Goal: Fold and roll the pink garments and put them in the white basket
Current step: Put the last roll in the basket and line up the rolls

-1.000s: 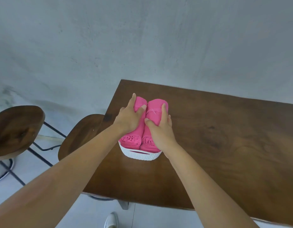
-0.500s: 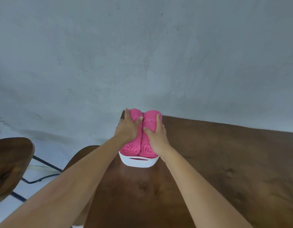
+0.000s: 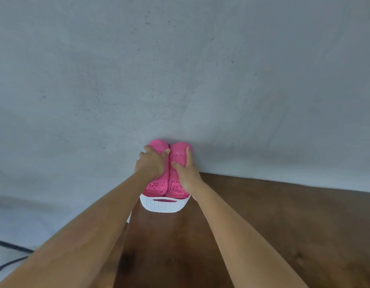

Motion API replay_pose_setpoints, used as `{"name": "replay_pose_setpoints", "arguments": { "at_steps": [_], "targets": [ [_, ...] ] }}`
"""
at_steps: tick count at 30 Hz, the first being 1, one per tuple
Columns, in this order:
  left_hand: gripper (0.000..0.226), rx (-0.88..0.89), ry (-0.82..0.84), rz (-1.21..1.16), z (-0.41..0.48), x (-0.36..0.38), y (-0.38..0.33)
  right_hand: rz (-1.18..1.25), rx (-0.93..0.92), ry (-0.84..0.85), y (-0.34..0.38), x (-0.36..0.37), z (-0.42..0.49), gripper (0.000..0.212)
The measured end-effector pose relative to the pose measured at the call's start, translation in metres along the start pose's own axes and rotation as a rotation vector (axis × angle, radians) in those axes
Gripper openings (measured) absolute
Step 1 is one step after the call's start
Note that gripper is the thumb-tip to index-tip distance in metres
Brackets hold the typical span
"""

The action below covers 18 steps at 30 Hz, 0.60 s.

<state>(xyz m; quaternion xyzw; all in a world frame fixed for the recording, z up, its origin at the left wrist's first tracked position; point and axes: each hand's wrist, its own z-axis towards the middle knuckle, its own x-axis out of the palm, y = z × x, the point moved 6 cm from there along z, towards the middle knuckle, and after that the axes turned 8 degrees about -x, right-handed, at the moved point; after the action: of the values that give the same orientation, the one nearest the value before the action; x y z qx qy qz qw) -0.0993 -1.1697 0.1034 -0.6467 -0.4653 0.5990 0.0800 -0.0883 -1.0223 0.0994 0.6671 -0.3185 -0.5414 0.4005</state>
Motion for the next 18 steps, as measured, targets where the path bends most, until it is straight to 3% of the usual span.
{"name": "replay_pose_setpoints", "arguments": {
  "at_steps": [10,18],
  "targets": [
    [0.082,0.019,0.021,-0.034,0.001,-0.002,0.002,-0.014,0.010,0.050,0.005,-0.005,-0.001,0.081],
    [0.092,0.159,0.044,0.120,-0.031,-0.013,0.011,-0.281,-0.061,0.138,0.010,-0.030,-0.044,0.074]
  ]
}}
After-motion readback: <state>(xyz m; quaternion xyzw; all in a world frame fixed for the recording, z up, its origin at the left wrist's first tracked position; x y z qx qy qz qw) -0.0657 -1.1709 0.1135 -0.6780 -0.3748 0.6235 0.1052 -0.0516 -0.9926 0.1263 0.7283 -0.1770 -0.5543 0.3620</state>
